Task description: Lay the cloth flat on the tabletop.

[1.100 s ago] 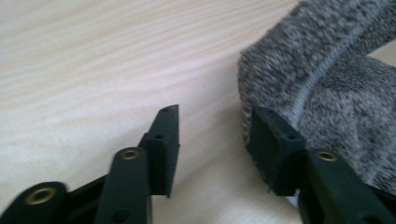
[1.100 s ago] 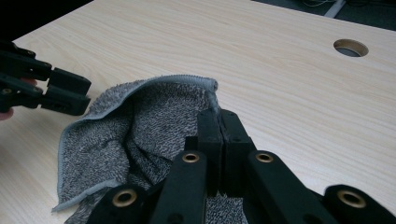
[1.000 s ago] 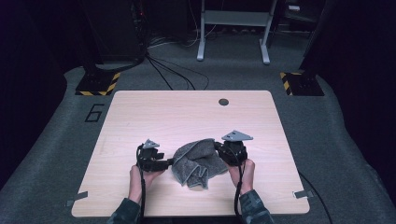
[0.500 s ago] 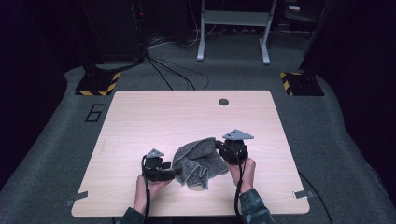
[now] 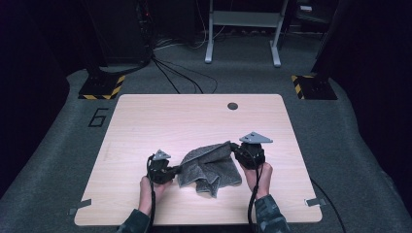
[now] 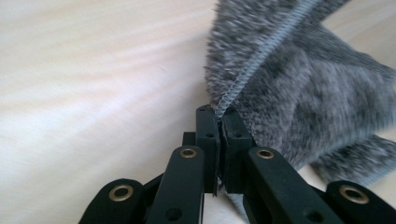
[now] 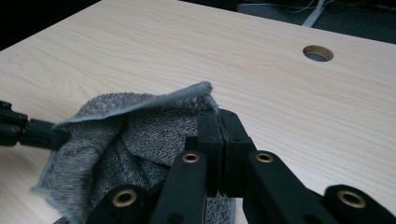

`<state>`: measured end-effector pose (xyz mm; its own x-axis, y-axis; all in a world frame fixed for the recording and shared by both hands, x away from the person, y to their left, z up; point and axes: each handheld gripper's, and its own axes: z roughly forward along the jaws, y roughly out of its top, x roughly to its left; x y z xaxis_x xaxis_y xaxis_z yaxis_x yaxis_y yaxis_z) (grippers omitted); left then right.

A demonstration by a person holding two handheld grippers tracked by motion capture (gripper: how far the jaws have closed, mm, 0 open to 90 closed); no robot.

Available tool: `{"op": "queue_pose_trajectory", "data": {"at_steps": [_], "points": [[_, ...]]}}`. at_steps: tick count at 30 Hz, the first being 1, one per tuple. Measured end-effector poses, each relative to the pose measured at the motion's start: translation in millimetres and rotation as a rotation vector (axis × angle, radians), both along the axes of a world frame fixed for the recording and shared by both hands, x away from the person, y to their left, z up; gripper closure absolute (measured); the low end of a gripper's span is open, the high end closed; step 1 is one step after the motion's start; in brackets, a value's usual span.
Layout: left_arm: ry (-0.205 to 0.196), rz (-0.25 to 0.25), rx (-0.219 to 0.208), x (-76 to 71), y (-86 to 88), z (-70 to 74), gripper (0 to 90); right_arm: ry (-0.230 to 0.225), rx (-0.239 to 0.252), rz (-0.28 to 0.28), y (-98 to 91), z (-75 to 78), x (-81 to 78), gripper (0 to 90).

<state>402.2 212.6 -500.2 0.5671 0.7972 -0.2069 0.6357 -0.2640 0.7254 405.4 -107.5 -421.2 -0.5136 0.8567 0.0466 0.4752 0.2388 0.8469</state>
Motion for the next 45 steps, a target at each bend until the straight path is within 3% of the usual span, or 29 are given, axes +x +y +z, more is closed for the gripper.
{"op": "queue_pose_trajectory", "data": {"at_steps": [3, 5, 8, 10, 12, 13, 14, 16, 17, 21, 24, 28, 32, 45], "points": [[-0.046, 0.007, 0.051, 8.5, 6.5, 17.1, 87.9, -0.007, -0.004, 0.004, -2.0, 3.1, -0.1, 88.9], [-0.068, -0.015, 0.095, 15.6, 10.8, 30.6, 87.9, -0.008, -0.006, 0.007, -1.4, 4.7, -1.2, 88.9], [-0.068, -0.034, 0.123, 25.9, 13.8, 43.6, 87.6, -0.011, -0.006, 0.014, 0.4, 6.5, -4.4, 88.9], [-0.036, -0.039, 0.121, 31.1, 13.3, 39.5, 85.2, -0.004, -0.008, 0.014, 0.1, 3.5, -4.2, 88.9], [0.027, -0.073, 0.141, 35.3, 12.1, 29.6, 79.9, 0.015, -0.013, 0.007, -1.3, -2.3, -2.4, 88.9], [0.061, -0.064, 0.146, 36.0, 10.2, 20.9, 65.3, 0.041, -0.007, -0.003, -3.7, -9.9, -0.6, 88.9], [0.083, -0.067, 0.144, 35.6, 9.6, 16.4, 65.3, 0.041, -0.007, -0.003, -3.7, -9.9, -0.6, 88.9], [0.12, -0.042, 0.127, 32.5, 7.9, 5.3, 53.8, 0.052, -0.01, -0.006, -5.8, -14.7, 0.5, 88.9], [0.121, -0.035, 0.121, 30.7, 7.3, 2.9, 48.3, 0.061, -0.013, -0.011, -7.3, -16.7, 0.5, 88.9], [0.115, -0.023, 0.109, 27.5, 5.3, -5.1, 40.9, 0.066, -0.015, -0.014, -10.9, -19.3, 2.1, 88.9], [0.095, -0.024, 0.098, 27.1, 2.2, -6.7, 44.6, 0.068, -0.011, -0.023, -12.5, -20.3, 2.2, 88.9], [0.065, -0.054, 0.09, 25.3, -2.4, -6.4, 68.9, 0.069, -0.003, -0.027, -15.0, -23.0, 1.4, 88.9], [0.062, -0.064, 0.077, 23.2, -6.7, -7.8, 86.7, 0.071, -0.001, -0.035, -18.0, -23.1, -0.9, 88.9], [-0.017, -0.04, 0.053, 17.0, 6.2, 15.6, 88.6, 0.049, 0.04, -0.001, -30.1, -19.5, -7.0, 88.7]]}}
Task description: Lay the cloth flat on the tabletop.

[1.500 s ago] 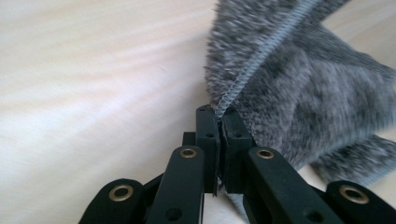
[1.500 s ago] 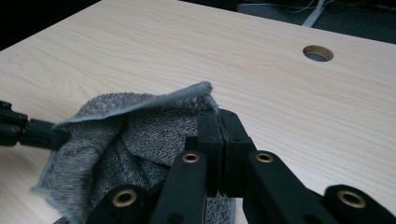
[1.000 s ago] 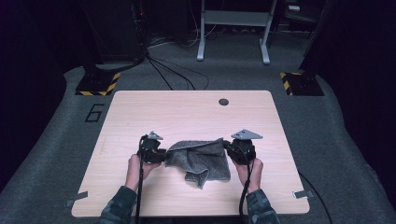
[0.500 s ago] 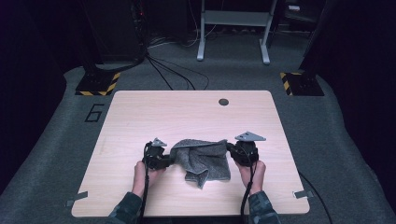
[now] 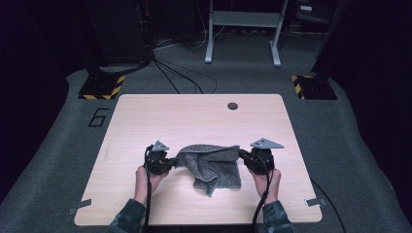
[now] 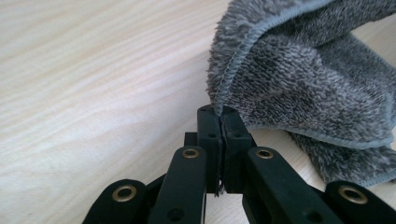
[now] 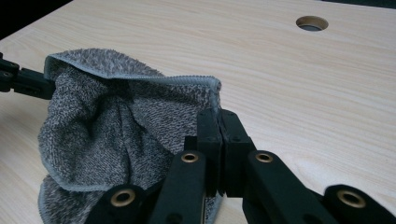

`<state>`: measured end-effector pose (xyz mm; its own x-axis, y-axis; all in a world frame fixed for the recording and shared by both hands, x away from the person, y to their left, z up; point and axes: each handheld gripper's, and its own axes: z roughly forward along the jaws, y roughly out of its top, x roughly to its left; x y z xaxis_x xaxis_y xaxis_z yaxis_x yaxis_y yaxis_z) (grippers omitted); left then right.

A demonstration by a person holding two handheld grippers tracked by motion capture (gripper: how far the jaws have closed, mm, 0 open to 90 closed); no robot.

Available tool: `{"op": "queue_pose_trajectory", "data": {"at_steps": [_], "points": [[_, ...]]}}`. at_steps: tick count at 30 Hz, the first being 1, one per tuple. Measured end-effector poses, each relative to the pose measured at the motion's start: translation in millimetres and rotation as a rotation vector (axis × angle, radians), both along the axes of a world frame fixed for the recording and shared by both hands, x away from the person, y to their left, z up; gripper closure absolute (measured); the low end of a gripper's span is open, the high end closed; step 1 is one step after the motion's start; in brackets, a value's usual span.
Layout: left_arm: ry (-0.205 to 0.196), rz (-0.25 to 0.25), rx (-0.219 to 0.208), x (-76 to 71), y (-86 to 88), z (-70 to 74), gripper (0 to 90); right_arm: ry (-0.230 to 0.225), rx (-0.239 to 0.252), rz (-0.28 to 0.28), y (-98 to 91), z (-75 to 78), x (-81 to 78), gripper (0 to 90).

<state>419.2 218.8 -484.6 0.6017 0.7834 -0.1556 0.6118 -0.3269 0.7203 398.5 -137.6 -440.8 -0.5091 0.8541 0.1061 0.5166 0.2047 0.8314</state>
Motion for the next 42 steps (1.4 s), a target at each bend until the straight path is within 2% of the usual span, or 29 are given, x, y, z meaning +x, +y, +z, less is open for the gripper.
{"op": "queue_pose_trajectory", "data": {"at_steps": [3, 4, 10, 16, 22, 26, 27, 28, 34, 35, 37, 39, 40, 41, 42], "points": [[-0.016, 0.0, -0.003, -1.3, 4.4, 4.7, 88.6, 0.001, 0.0, 0.004, -0.3, 0.5, -0.5, 88.8], [-0.013, 0.006, -0.016, -2.4, 5.9, 6.1, 88.6, 0.003, 0.004, 0.005, -0.4, 0.6, -0.6, 88.8], [-0.02, 0.017, -0.031, -5.6, 10.2, 11.0, 88.8, 0.016, 0.025, 0.014, -1.0, 1.6, -2.2, 88.9], [-0.011, 0.031, -0.032, -3.2, 14.6, 13.0, 88.8, 0.03, 0.033, 0.005, -1.2, 0.0, 2.2, 89.3], [-0.005, 0.022, -0.028, -4.0, 17.9, 13.9, 88.8, 0.032, 0.038, 0.008, -1.0, -0.1, 1.5, 89.6], [-0.002, 0.025, -0.024, 1.0, 18.3, 13.5, 88.8, 0.039, 0.043, 0.014, 0.0, -0.9, 5.6, 89.8], [0.002, 0.015, -0.01, 3.0, 19.0, 14.4, 88.8, 0.039, 0.042, 0.018, 1.3, -0.4, 8.3, 89.8], [-0.005, 0.019, -0.017, 5.2, 18.2, 13.6, 88.8, 0.039, 0.042, 0.018, 1.3, -0.4, 8.3, 89.8], [0.01, 0.021, 0.008, 25.7, 20.8, 15.4, 88.9, 0.043, 0.026, 0.028, 4.9, 2.8, 25.3, 89.9], [0.013, 0.018, 0.017, 33.5, 21.6, 17.1, 89.0, 0.045, 0.024, 0.027, 5.1, 4.1, 28.6, 89.9], [0.008, 0.018, 0.054, 49.1, 22.6, 23.0, 89.0, 0.042, 0.012, 0.024, 6.2, 11.8, 45.5, 90.0], [-0.007, 0.027, 0.081, 66.9, 22.6, 32.8, 89.1, 0.03, -0.007, 0.021, 6.9, 19.9, 60.8, 90.0], [-0.022, 0.038, 0.092, 76.1, 22.6, 40.0, 89.2, 0.024, -0.014, 0.015, 7.9, 32.0, 80.2, 90.0], [-0.028, 0.039, 0.095, 83.6, 23.1, 46.8, 89.2, 0.024, -0.014, 0.015, 7.9, 32.0, 80.2, 90.0], [-0.049, 0.045, 0.12, 95.9, 23.4, 61.1, 89.1, 0.018, -0.019, 0.013, 8.6, 37.5, 88.0, 90.0]]}}
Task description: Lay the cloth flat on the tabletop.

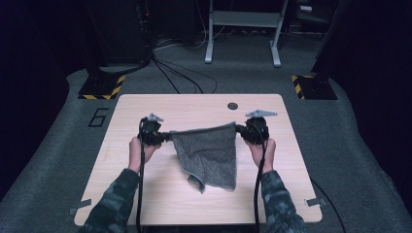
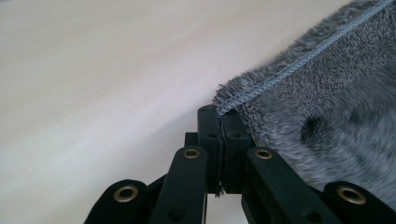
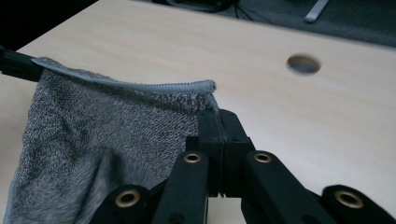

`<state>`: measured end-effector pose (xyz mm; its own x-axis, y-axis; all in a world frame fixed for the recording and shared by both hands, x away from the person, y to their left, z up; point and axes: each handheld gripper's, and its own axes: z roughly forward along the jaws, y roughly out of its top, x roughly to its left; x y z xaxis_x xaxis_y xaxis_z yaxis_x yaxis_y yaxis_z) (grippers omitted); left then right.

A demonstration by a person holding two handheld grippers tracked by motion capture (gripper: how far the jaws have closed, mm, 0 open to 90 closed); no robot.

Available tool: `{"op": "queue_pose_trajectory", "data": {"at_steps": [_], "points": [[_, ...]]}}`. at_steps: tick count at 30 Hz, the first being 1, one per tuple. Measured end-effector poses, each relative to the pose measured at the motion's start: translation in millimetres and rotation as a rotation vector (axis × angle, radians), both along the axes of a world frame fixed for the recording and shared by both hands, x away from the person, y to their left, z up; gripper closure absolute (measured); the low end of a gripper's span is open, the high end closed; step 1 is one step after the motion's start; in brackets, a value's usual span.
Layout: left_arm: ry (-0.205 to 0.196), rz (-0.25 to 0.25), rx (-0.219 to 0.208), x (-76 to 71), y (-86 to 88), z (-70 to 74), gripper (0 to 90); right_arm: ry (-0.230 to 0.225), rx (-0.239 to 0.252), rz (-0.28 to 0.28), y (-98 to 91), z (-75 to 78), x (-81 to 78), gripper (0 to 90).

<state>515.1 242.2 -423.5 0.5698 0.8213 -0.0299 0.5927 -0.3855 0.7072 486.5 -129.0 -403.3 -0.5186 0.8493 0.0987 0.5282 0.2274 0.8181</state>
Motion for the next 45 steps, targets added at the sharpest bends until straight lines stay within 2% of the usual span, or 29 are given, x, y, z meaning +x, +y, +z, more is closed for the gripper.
{"op": "queue_pose_trajectory", "data": {"at_steps": [2, 3, 5, 6, 8, 10, 12, 13, 14, 15, 16, 17, 18, 19, 20, 21, 23, 27, 29, 30, 31, 32, 33, 35, 37, 40, 42, 44, 45], "points": [[-0.059, 0.021, 0.021, 17.8, 0.3, 35.2, 89.2, -0.019, -0.007, -0.009, 2.2, 21.4, 21.8, 90.0], [-0.086, 0.025, 0.027, 21.7, 0.3, 49.4, 89.2, -0.045, -0.004, -0.011, 3.4, 38.1, 31.8, 90.0], [-0.179, 0.033, 0.039, 23.8, -0.2, 89.4, 89.2, -0.097, -0.001, -0.018, 5.7, 66.6, 39.3, 90.0], [-0.211, 0.035, 0.039, 21.2, -1.3, 102.9, 89.2, -0.136, 0.007, -0.017, 6.5, 83.3, 40.3, 90.0], [-0.308, 0.02, 0.087, 7.6, -4.5, 132.7, 89.1, -0.195, 0.014, -0.013, 7.5, 108.7, 36.1, 90.0], [-0.345, -0.008, 0.108, -10.9, -7.5, 138.5, 89.1, -0.252, 0.025, 0.005, 5.9, 126.2, 23.7, 90.0], [-0.356, -0.03, 0.124, -23.2, -10.6, 129.2, 89.1, -0.277, 0.037, 0.032, 2.5, 120.4, 2.7, 90.0], [-0.353, -0.044, 0.142, -31.3, -12.8, 118.8, 89.0, -0.272, 0.034, 0.044, 0.8, 111.6, -5.1, 90.0], [-0.345, -0.053, 0.14, -39.0, -14.5, 105.1, 89.0, -0.272, 0.034, 0.044, 0.8, 111.6, -5.1, 90.0], [-0.327, -0.066, 0.137, -45.9, -16.4, 88.9, 89.0, -0.261, 0.032, 0.052, -0.9, 99.9, -13.3, 89.9], [-0.303, -0.08, 0.139, -54.5, -19.2, 66.4, 89.0, -0.25, 0.031, 0.063, -2.7, 85.5, -20.6, 89.9], [-0.284, -0.089, 0.139, -59.6, -20.6, 52.8, 88.9, -0.227, 0.016, 0.068, -4.6, 65.6, -29.0, 89.9], [-0.245, -0.103, 0.141, -67.7, -23.6, 29.8, 88.9, -0.208, 0.017, 0.069, -6.2, 52.7, -33.7, 89.9], [-0.221, -0.111, 0.133, -72.4, -25.0, 16.4, 88.9, -0.171, 0.021, 0.071, -9.2, 31.2, -40.5, 89.9], [-0.179, -0.124, 0.135, -80.1, -27.6, -3.4, 88.9, -0.146, 0.02, 0.069, -10.9, 18.4, -44.2, 89.9], [-0.152, -0.131, 0.131, -86.1, -29.5, -17.0, 88.8, -0.099, 0.038, 0.061, -14.5, -2.3, -50.1, 89.9], [-0.118, -0.142, 0.12, -98.0, -33.1, -36.7, 88.5, -0.046, 0.033, 0.054, -19.2, -30.4, -59.5, 89.8], [-0.074, -0.169, 0.084, -121.0, -36.3, -54.1, 88.1, 0.029, 0.033, 0.05, -26.4, -64.6, -80.5, 89.5], [-0.053, -0.192, 0.067, -131.4, -37.7, -59.5, 87.4, 0.054, 0.033, 0.045, -30.3, -73.5, -91.3, 89.1], [-0.033, -0.202, 0.063, -136.7, -39.0, -61.7, 83.4, 0.063, 0.046, 0.039, -36.3, -79.1, -101.0, 88.2], [-0.018, -0.217, 0.057, -140.0, -39.1, -63.1, 83.4, 0.063, 0.046, 0.039, -36.3, -79.1, -101.0, 88.2], [-0.006, -0.229, 0.039, -146.0, -39.7, -65.9, 80.4, 0.071, 0.055, 0.035, -38.3, -80.5, -104.9, 86.8], [0.006, -0.236, 0.043, -150.5, -38.9, -66.4, 76.5, 0.084, 0.061, 0.033, -41.9, -82.4, -111.1, 82.8], [0.036, -0.238, 0.011, -157.4, -34.2, -66.1, 63.4, 0.094, 0.066, 0.026, -50.5, -83.8, -119.1, 73.2], [0.035, -0.216, -0.005, -162.0, -27.8, -63.5, 54.1, 0.098, 0.078, 0.015, -60.6, -82.7, -126.2, 66.6], [0.026, -0.181, -0.042, -160.5, -14.3, -55.7, 41.1, 0.102, 0.101, -0.018, -74.1, -79.9, -127.8, 56.0], [-0.006, -0.129, -0.043, -149.5, -6.4, -49.1, 34.2, 0.112, 0.111, -0.033, -77.8, -77.2, -122.8, 44.7], [-0.016, -0.099, -0.052, -135.7, -3.3, -45.2, 30.6, 0.12, 0.101, -0.045, -75.8, -74.6, -115.3, 38.2], [-0.02, -0.073, -0.033, -124.1, -3.4, -42.8, 28.0, 0.122, 0.091, -0.041, -72.4, -73.9, -109.5, 33.1]]}}
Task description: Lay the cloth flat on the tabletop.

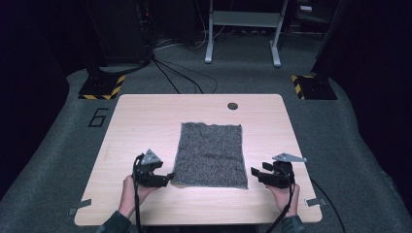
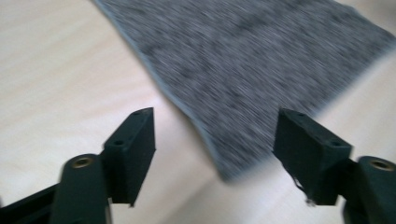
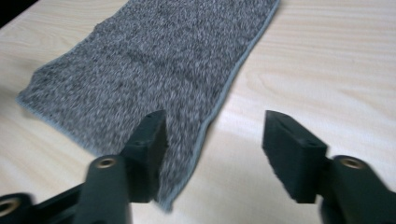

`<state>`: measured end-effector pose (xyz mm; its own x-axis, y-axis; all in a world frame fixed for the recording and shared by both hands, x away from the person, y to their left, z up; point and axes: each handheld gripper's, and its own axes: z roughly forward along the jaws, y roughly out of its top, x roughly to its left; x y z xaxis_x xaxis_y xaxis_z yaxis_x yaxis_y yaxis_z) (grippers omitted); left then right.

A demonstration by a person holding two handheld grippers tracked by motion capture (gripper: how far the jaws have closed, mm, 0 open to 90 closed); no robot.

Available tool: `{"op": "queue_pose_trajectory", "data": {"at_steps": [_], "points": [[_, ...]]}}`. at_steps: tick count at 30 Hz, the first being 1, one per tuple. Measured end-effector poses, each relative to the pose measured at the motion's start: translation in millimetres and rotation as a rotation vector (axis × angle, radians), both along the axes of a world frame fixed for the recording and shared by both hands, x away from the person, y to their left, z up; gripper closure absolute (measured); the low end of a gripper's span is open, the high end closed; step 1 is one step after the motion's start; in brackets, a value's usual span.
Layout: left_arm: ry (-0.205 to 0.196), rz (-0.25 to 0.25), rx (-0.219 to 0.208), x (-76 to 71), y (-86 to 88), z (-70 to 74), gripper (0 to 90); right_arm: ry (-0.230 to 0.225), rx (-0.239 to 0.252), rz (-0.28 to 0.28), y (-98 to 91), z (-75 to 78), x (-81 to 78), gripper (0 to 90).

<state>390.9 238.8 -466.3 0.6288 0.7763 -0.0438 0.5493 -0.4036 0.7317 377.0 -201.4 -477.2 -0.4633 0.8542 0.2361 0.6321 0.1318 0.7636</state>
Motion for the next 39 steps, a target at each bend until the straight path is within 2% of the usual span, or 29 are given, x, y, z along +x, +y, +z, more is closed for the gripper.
{"op": "queue_pose_trajectory", "data": {"at_steps": [2, 4, 5, 6, 7, 10, 12, 13, 15, 19, 25, 30, 39], "points": [[-0.014, 0.025, 0.023, 19.4, -4.2, 0.0, 25.9, 0.002, -0.032, 0.008, 11.5, 1.0, 13.9, 29.3], [-0.007, 0.039, 0.052, 35.4, -10.0, -2.5, 23.3, 0.012, -0.072, 0.023, 23.7, -0.5, 27.9, 23.3], [-0.012, 0.042, 0.088, 45.0, -14.6, -6.7, 23.2, 0.014, -0.124, 0.024, 35.9, -4.3, 41.1, 19.0], [-0.015, 0.055, 0.095, 49.2, -18.1, -10.4, 23.2, 0.014, -0.124, 0.024, 35.9, -4.3, 41.1, 19.0], [-0.003, 0.055, 0.124, 54.7, -22.0, -16.2, 23.1, 0.02, -0.147, 0.025, 40.1, -6.5, 46.3, 16.2], [0.029, 0.053, 0.172, 59.7, -27.8, -30.1, 22.0, 0.036, -0.202, 0.012, 52.4, -16.8, 63.1, 14.4], [0.037, 0.053, 0.186, 58.2, -28.6, -35.1, 21.1, 0.044, -0.226, -0.003, 56.8, -22.4, 69.7, 13.6], [0.027, 0.061, 0.196, 55.7, -29.8, -38.5, 21.0, 0.043, -0.235, -0.004, 57.6, -24.4, 71.9, 13.5], [0.029, 0.054, 0.229, 52.3, -30.7, -42.2, 20.9, 0.043, -0.262, -0.019, 60.1, -28.9, 75.8, 13.4], [0.017, 0.058, 0.236, 46.0, -29.7, -43.4, 21.0, 0.041, -0.274, -0.027, 61.6, -33.1, 78.2, 11.9], [0.019, 0.066, 0.224, 34.5, -25.9, -44.5, 20.8, 0.063, -0.281, -0.02, 63.4, -40.8, 79.7, 9.2], [0.006, 0.073, 0.227, 26.8, -24.1, -45.1, 20.7, 0.063, -0.289, -0.01, 64.7, -43.1, 75.3, 6.0], [0.013, 0.088, 0.196, 7.7, -17.6, -47.2, 20.6, 0.027, -0.279, 0.007, 65.1, -46.6, 59.3, 4.6]]}}
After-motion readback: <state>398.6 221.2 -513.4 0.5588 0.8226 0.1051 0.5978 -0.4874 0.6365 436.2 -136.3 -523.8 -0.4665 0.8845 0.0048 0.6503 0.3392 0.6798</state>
